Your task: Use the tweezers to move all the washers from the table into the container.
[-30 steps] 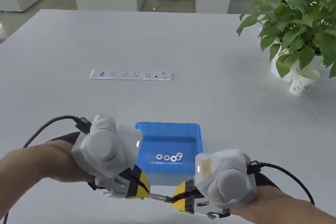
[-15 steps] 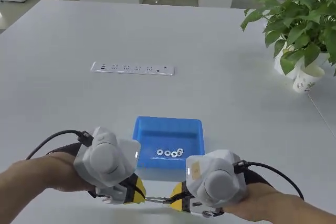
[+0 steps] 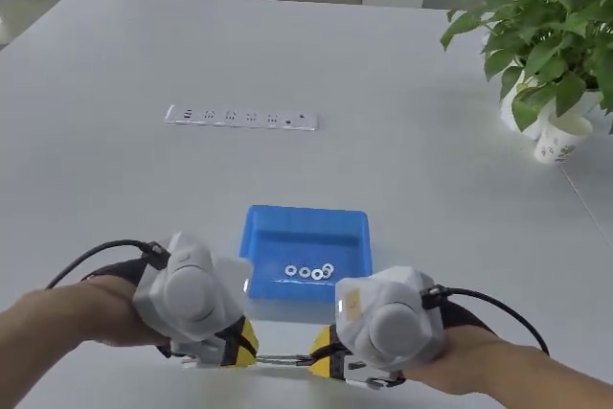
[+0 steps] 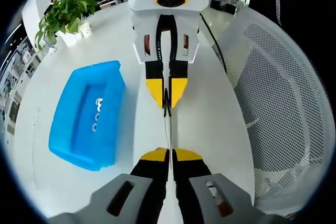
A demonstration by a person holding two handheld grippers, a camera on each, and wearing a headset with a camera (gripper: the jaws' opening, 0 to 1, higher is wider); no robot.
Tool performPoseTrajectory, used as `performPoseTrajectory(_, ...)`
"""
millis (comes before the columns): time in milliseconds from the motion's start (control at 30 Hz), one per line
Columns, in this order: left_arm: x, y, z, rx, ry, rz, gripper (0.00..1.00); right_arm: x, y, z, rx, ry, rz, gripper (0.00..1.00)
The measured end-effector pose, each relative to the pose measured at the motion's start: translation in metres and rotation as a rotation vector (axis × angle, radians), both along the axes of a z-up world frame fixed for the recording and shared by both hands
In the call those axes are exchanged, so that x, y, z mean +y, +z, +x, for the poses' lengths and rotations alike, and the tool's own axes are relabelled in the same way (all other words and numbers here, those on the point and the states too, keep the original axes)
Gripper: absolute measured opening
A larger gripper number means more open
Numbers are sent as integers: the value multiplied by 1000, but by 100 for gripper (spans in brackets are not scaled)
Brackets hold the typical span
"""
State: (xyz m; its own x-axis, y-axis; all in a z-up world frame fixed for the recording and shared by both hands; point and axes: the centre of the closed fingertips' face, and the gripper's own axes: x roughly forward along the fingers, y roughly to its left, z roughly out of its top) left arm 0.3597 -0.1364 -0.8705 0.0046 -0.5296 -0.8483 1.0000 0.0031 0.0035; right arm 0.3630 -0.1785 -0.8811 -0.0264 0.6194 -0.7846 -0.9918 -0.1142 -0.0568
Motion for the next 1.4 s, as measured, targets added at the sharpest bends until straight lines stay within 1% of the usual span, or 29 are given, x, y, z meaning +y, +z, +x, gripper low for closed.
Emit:
performPoseTrajectory(100,1,-3,-2,6,0,4,7,0,-1,0,4,0,-2,5)
performPoseTrajectory(167,3,-6,-3,-2,-1,14,8,0,-2,0,5,-2,-6,5)
performPoseTrajectory(300,5,-8,-3,-6,6,16,8,-1,-3,-1,2,3,-9,5)
performPoseTrajectory(400,8,-11,0,-20,20,23,8,-2,-5,-1,-4,9,-13,5)
performPoseTrajectory(433,8,-11,-2,-9,23,24,8,-2,-6,-1,-2,9,-15,6)
performPoseTrajectory(467,9,-12,-2,-8,22,23,8,-2,-6,-3,6,13,-16,6)
performPoseTrajectory(500,9,-12,-2,-10,22,23,7,-2,-7,-3,4,19,-21,6)
performPoseTrajectory(567,9,-12,-3,-4,25,20,6,-4,-9,-4,1,24,-29,6)
performPoseTrajectory(633,8,-13,-4,-5,27,17,5,-5,-10,-5,7,23,-33,6)
performPoseTrajectory(900,7,-14,-5,4,32,11,5,-5,-10,-4,2,26,-25,9)
performPoseTrajectory(1100,7,-14,-5,3,32,11,5,-5,-10,-5,2,27,-29,11)
performPoseTrajectory(1167,8,-15,-6,4,30,15,6,-6,-10,-3,-11,22,-26,14)
performPoseTrajectory(1300,10,-16,-6,0,38,13,10,-10,-9,-2,-11,9,-25,18)
performPoseTrajectory(1333,10,-16,-5,-1,39,12,12,-11,-9,-1,-12,2,-24,20)
performPoseTrajectory(1400,11,-15,-4,-3,53,11,16,-11,-6,1,-7,-12,-14,21)
